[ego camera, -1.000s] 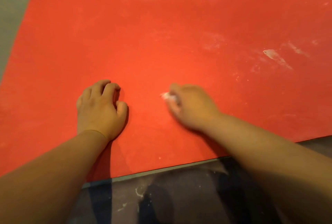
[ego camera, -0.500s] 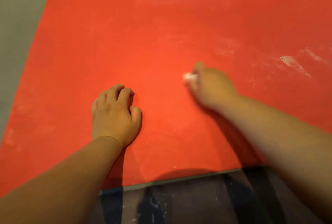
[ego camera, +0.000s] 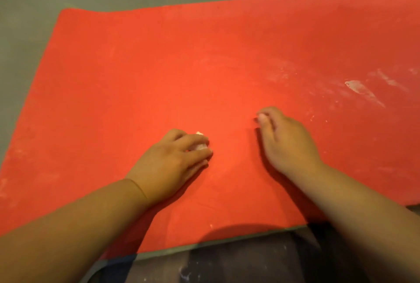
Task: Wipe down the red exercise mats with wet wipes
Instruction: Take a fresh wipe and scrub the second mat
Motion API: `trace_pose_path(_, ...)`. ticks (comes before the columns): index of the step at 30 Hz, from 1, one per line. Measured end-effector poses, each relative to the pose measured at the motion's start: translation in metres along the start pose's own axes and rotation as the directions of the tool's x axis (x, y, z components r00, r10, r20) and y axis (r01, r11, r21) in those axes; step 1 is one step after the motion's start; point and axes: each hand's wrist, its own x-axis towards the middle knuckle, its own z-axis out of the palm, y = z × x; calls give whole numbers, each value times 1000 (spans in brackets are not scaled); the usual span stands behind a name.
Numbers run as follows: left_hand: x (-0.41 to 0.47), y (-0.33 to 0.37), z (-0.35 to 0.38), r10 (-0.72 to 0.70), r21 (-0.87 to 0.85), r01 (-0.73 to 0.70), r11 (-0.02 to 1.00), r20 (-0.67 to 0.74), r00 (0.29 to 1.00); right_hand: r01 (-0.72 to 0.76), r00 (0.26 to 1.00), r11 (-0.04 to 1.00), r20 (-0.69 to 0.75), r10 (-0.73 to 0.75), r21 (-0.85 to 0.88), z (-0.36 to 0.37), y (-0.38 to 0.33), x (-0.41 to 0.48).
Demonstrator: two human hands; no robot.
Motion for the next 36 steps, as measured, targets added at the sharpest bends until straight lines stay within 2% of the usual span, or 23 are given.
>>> trace_pose_path(3, 16, -14, 3, 222, 40, -225, 973, 71, 972, -70, 996, 997, -61, 67, -43, -9, 32, 0)
trace_pose_path(5, 36, -40, 1, 204, 50, -213, 976, 140, 969, -60, 996, 994, -66, 54, -94, -5, 35, -2)
trace_pose_path(6, 49, -59, 0, 123, 80, -135, 988, 136, 983, -61, 996, 992, -69, 53, -112, -3, 35, -3)
trace_pose_path(8, 75, -99, -1, -224, 152, 220, 963, 4, 975, -76, 995, 992, -79, 68, -104, -2, 34, -3)
trace_pose_path(10, 98, -121, -2, -652, 10, 658, 753, -126, 748, -82, 993, 993, -86, 75, -84, -1, 35, -2)
trace_pose_path(11, 109, -117, 2, -759, -73, 759, 647, -149, 633, -84, 993, 994, -86, 77, -75, -1, 36, -2)
trace_pose_path(12, 121, -102, 9, -778, -114, 772, 626, -161, 607, -83, 993, 994, -87, 77, -67, -1, 37, -1)
trace_pose_path(14, 140, -51, 27, -656, -140, 641, 755, -141, 742, -86, 993, 995, -81, 82, -58, -2, 36, -1)
trace_pose_path(16, 140, 6, 38, -363, -164, 349, 923, -67, 929, -88, 994, 994, -71, 84, -62, -2, 36, 0)
trace_pose_path(17, 132, 19, 40, -184, -166, 176, 970, -32, 982, -88, 994, 994, -66, 84, -68, -2, 36, 0)
trace_pose_path(19, 127, 0, 31, 111, -96, -110, 989, 13, 994, -85, 995, 993, -59, 81, -76, -2, 37, 0)
trace_pose_path(20, 129, -24, 27, 141, -23, -140, 990, 32, 989, -84, 995, 994, -59, 80, -70, -1, 37, 0)
trace_pose_path(21, 134, -51, 22, 61, 55, -62, 997, 25, 998, -86, 995, 995, -62, 82, -60, -1, 37, 0)
trace_pose_path(23, 144, -107, 11, -319, 116, 329, 937, -99, 943, -89, 994, 995, -70, 86, -48, -1, 36, 0)
trace_pose_path(25, 154, -135, 8, -706, -6, 718, 696, -182, 684, -98, 993, 994, -68, 95, -48, -1, 35, 0)
trace_pose_path(26, 163, -130, 13, -772, -55, 778, 626, -182, 608, -103, 993, 993, -67, 100, -49, -1, 35, 1)
trace_pose_path(27, 174, -115, 19, -774, -77, 775, 627, -167, 610, -108, 992, 993, -67, 105, -49, -1, 35, 1)
trace_pose_path(29, 194, -67, 34, -655, -131, 642, 755, -147, 741, -115, 992, 992, -58, 112, -50, -1, 35, 1)
trace_pose_path(31, 200, -17, 44, -343, -168, 329, 929, -63, 937, -121, 992, 991, -49, 118, -52, -1, 35, 1)
trace_pose_path(32, 195, 0, 44, -135, -163, 133, 978, -1, 991, -122, 992, 991, -49, 120, -52, -1, 35, 1)
trace_pose_path(34, 188, -6, 36, 190, -110, -181, 977, 81, 978, -128, 991, 990, -47, 126, -53, -2, 35, 1)
trace_pose_path(35, 187, -26, 30, 206, -44, -203, 978, 87, 975, -129, 991, 990, -41, 126, -56, -2, 34, 1)
trace_pose_path(36, 186, -50, 24, 112, 29, -114, 993, 71, 991, -130, 991, 990, -34, 128, -58, -2, 33, 1)
